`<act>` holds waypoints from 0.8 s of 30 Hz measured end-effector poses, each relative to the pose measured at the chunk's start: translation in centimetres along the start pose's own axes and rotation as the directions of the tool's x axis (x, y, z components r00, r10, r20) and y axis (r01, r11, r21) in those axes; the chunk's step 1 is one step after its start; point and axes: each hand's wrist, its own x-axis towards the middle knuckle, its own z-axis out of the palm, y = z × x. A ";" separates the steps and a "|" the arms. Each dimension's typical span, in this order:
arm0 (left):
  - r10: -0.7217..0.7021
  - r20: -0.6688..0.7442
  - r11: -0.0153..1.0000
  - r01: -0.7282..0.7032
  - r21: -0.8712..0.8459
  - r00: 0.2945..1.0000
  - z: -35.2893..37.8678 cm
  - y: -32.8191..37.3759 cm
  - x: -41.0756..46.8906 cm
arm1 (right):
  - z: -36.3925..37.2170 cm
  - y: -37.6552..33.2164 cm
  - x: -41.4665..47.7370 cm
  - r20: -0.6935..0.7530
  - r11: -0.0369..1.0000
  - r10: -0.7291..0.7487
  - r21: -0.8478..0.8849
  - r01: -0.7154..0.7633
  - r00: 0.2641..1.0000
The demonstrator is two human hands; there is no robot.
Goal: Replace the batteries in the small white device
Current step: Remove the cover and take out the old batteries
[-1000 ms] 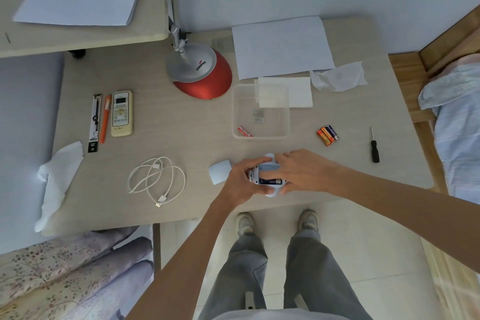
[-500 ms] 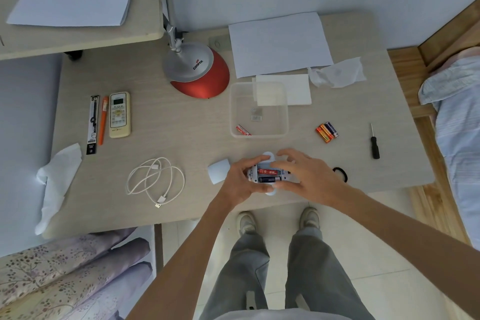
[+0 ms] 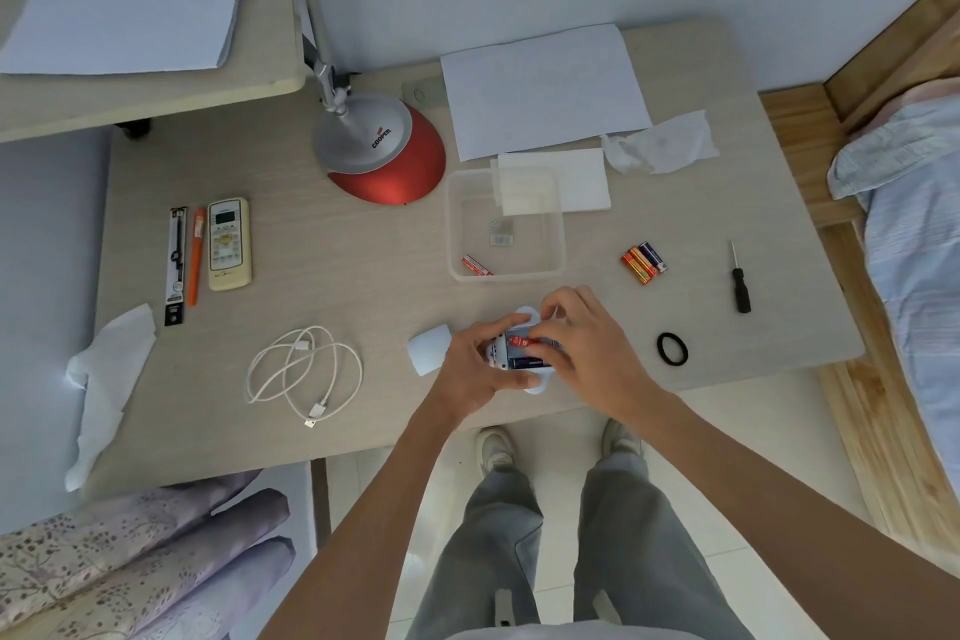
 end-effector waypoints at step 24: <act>-0.059 -0.017 0.996 0.058 -0.062 0.998 0.3 -1.0 0.5 | -1.7 4.3 14.5 -0.022 0.910 -0.046 -0.414 0.033 0.999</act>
